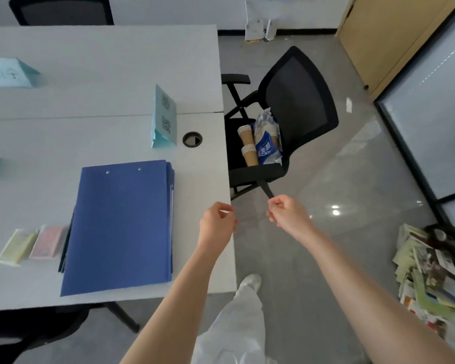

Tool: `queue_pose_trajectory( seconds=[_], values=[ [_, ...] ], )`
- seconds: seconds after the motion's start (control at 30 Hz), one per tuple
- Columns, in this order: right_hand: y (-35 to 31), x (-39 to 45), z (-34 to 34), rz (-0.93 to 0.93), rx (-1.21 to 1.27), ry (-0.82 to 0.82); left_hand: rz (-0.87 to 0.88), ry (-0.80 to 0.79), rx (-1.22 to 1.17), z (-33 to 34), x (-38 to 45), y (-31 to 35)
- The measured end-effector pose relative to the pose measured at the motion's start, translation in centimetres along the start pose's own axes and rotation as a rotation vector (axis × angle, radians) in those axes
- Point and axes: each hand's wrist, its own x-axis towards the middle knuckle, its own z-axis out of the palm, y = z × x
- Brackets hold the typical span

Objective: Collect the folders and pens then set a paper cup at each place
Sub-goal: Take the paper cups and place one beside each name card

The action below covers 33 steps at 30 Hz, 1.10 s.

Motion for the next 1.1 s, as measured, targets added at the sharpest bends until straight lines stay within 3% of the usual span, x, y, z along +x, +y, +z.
queue_pose_trajectory(
  seconds=[0.3,0.63,1.1],
  values=[
    [-3.6,15.7,-6.4,-0.05,-0.103,-0.133,-0.063,0.118,-0.078,8.5,12.7,6.3],
    [-7.1,31.6,-12.5,-0.111,-0.297,-0.281,-0.097,0.114,0.098,15.7,24.8,12.6],
    [-10.3,54.1,-9.3,-0.252,-0.524,-0.425,-0.184,0.222,0.154,20.6,43.1,13.4]
  ],
)
